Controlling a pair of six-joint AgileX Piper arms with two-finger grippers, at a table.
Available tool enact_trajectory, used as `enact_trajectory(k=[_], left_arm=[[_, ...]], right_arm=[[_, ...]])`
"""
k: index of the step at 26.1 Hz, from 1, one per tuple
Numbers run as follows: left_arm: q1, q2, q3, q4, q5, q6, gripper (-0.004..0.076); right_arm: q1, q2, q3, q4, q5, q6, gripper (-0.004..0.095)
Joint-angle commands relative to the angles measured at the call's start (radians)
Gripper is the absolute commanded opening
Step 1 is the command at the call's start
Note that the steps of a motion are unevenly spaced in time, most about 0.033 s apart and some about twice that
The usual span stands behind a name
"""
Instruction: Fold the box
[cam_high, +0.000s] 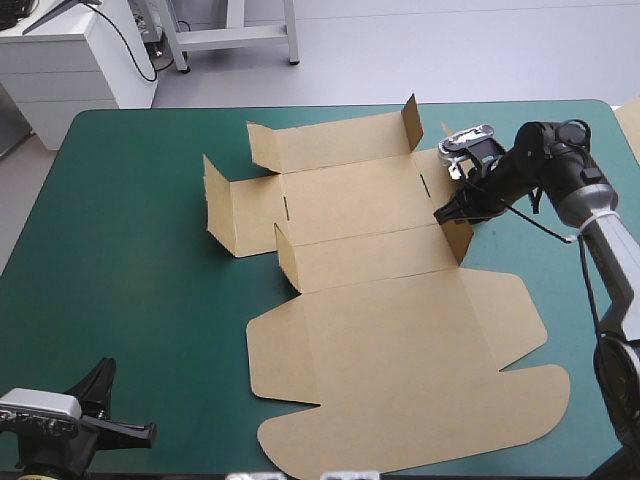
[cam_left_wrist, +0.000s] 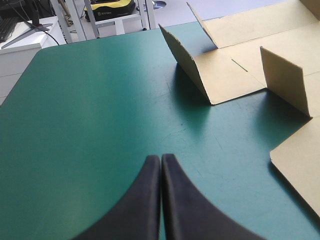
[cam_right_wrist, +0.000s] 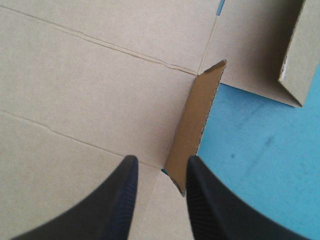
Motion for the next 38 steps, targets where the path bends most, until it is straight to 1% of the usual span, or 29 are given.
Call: enact_trajectory(k=[1, 3, 5, 8, 13, 23, 24, 25, 26, 27, 28, 29, 30, 33, 35, 37, 38], left_arm=[[0.0, 0.018, -0.021, -0.024, -0.074, -0.002, -0.0008], [0.0, 0.018, -0.021, -0.024, -0.074, -0.002, -0.0008], [0.0, 0.018, -0.021, -0.024, -0.074, -0.002, -0.0008], [0.0, 0.018, -0.021, -0.024, -0.074, -0.002, -0.0008], [0.0, 0.018, -0.021, -0.024, -0.074, -0.002, -0.0008], [0.0, 0.018, -0.021, -0.024, -0.074, -0.001, -0.0008], [0.0, 0.018, -0.021, -0.024, -0.074, -0.001, -0.0008], [0.0, 0.018, -0.021, -0.024, -0.074, -0.001, -0.0008], [0.0, 0.018, -0.021, -0.024, -0.074, -0.001, -0.0008], [0.0, 0.018, -0.021, -0.024, -0.074, -0.001, -0.0008], [0.0, 0.018, -0.021, -0.024, -0.074, -0.001, -0.0008], [0.0, 0.018, -0.021, -0.024, -0.074, -0.001, -0.0008], [0.0, 0.018, -0.021, -0.024, -0.074, -0.001, -0.0008], [0.0, 0.018, -0.021, -0.024, -0.074, -0.001, -0.0008], [0.0, 0.018, -0.021, -0.024, -0.074, -0.001, -0.0008], [0.0, 0.018, -0.021, -0.024, -0.074, -0.001, -0.0008], [0.0, 0.018, -0.021, -0.024, -0.074, -0.001, -0.0008]], right_arm=[[0.0, -0.024, -0.073, -0.018, 0.024, 0.024, 0.0542], [0.0, -0.007, -0.084, -0.027, 0.028, 0.033, 0.0646], [0.0, 0.01, -0.086, -0.033, 0.025, 0.045, 0.068], [0.0, 0.055, -0.086, -0.043, 0.023, 0.051, 0.0677], [0.0, 0.13, -0.086, -0.064, -0.019, 0.07, 0.0677], [0.0, 0.199, -0.086, -0.062, -0.015, 0.072, 0.0671], [0.0, 0.203, -0.086, -0.062, -0.015, 0.08, 0.0655], [0.0, 0.202, -0.086, -0.062, -0.013, 0.088, 0.0618], [0.0, 0.203, -0.087, -0.062, -0.013, 0.094, 0.0534], [0.0, 0.205, -0.087, -0.062, -0.009, 0.088, 0.0408], [0.0, 0.212, -0.091, -0.06, 0.015, 0.042, 0.0162], [0.0, 0.22, -0.096, -0.052, 0.03, 0.021, 0.0056], [0.0, 0.233, -0.109, -0.032, 0.064, -0.008, -0.0007], [0.0, 0.24, -0.171, -0.028, 0.06, -0.047, -0.0021], [0.0, 0.24, -0.247, -0.025, 0.06, -0.116, -0.0021], [0.0, 0.24, -0.325, 0.007, 0.06, -0.208, -0.0021], [0.0, 0.242, -0.369, 0.059, 0.058, -0.309, -0.0021]])
